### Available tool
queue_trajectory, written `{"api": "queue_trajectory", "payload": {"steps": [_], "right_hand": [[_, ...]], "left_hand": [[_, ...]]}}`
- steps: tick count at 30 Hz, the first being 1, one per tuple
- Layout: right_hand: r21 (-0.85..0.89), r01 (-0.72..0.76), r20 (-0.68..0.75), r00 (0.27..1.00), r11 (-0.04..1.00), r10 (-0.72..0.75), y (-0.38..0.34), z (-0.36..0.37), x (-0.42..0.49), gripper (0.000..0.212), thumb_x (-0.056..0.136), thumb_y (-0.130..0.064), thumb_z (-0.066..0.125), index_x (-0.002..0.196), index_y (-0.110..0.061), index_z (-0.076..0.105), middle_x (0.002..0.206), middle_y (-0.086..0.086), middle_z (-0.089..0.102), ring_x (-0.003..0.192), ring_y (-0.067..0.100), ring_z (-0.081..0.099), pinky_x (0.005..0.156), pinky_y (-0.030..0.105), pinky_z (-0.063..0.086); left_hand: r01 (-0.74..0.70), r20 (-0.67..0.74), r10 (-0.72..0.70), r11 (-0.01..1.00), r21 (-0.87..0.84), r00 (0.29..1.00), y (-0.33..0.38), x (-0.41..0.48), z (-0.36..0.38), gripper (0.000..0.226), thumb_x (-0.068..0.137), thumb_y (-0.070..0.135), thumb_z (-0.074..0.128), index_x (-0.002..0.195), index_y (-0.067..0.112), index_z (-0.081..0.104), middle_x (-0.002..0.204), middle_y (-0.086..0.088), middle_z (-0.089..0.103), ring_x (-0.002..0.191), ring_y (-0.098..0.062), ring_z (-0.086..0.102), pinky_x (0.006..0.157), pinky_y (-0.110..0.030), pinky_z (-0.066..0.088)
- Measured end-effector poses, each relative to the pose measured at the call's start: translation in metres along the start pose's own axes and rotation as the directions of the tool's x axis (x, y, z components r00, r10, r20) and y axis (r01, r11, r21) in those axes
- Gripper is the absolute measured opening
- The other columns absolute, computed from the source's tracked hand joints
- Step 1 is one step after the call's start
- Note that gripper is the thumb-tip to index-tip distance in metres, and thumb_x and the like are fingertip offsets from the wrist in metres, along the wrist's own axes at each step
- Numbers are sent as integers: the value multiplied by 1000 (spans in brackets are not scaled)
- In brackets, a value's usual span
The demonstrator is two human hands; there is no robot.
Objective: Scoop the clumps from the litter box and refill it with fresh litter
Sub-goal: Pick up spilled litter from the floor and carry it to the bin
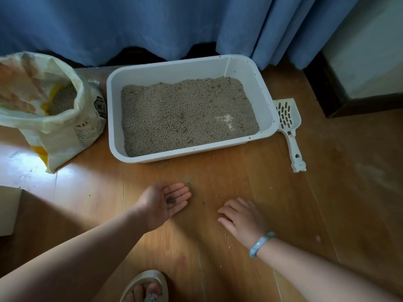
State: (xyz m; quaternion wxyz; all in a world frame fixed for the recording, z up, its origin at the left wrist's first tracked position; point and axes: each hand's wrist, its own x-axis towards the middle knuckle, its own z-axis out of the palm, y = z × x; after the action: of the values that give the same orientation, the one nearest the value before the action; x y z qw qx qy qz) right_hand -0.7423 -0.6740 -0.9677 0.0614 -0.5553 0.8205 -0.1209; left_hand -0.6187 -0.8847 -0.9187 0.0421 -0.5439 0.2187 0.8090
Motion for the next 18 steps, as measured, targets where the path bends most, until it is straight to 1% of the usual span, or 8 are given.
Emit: {"api": "queue_trajectory", "payload": {"steps": [4,7,12,14,15,17,18], "right_hand": [[-30,10,-46,999,999,-12,-9,1,4,26,82,-40,46,77,-29,69,76,-13,61,69,12,55,66,23,27],[-50,8,-52,999,999,-10,-12,2,5,27,83,-37,44,73,-28,68,74,-12,60,68,13,56,66,24,26],[-83,38,-20,999,996,-40,-16,4,11,27,83,-30,43,69,-24,65,70,-7,58,64,15,55,64,27,26],[-66,19,-22,1000,998,-20,-18,4,12,28,85,-30,42,72,-23,65,72,-7,58,65,14,57,66,25,30],[-54,-4,-22,1000,999,3,-19,4,13,27,86,-30,42,74,-23,65,74,-7,59,66,13,58,66,24,35],[-26,-51,-14,999,998,50,-23,3,18,18,86,-29,50,77,-23,64,76,-7,60,68,13,60,63,25,45],[-18,-67,-9,998,998,66,-26,3,20,12,84,-28,55,77,-23,64,76,-7,59,68,13,59,62,26,47]], "left_hand": [[15,9,-15,1000,6,1000,-1,-1,1,48,101,31,26,110,1,62,105,-15,71,94,-25,70,80,-36,51],[17,11,-17,1000,13,1000,-1,-1,-1,48,101,32,26,111,1,62,107,-15,70,95,-24,69,81,-35,51],[13,-8,-13,1000,10,1000,1,-1,-3,48,101,32,26,112,1,62,107,-15,70,96,-25,69,80,-35,51],[12,-10,-11,1000,3,1000,1,-1,-5,48,101,32,27,112,1,62,106,-15,71,96,-25,69,80,-35,51],[11,-9,-11,1000,2,1000,2,-2,-5,48,101,32,27,112,1,62,106,-15,71,96,-25,69,81,-35,51],[10,-10,-10,1000,-2,1000,2,-2,-5,48,102,33,26,111,2,62,106,-15,71,97,-25,68,81,-35,51],[11,-13,-11,1000,-5,1000,2,-2,-5,48,102,33,26,110,2,62,105,-15,71,96,-24,69,81,-35,52]]}}
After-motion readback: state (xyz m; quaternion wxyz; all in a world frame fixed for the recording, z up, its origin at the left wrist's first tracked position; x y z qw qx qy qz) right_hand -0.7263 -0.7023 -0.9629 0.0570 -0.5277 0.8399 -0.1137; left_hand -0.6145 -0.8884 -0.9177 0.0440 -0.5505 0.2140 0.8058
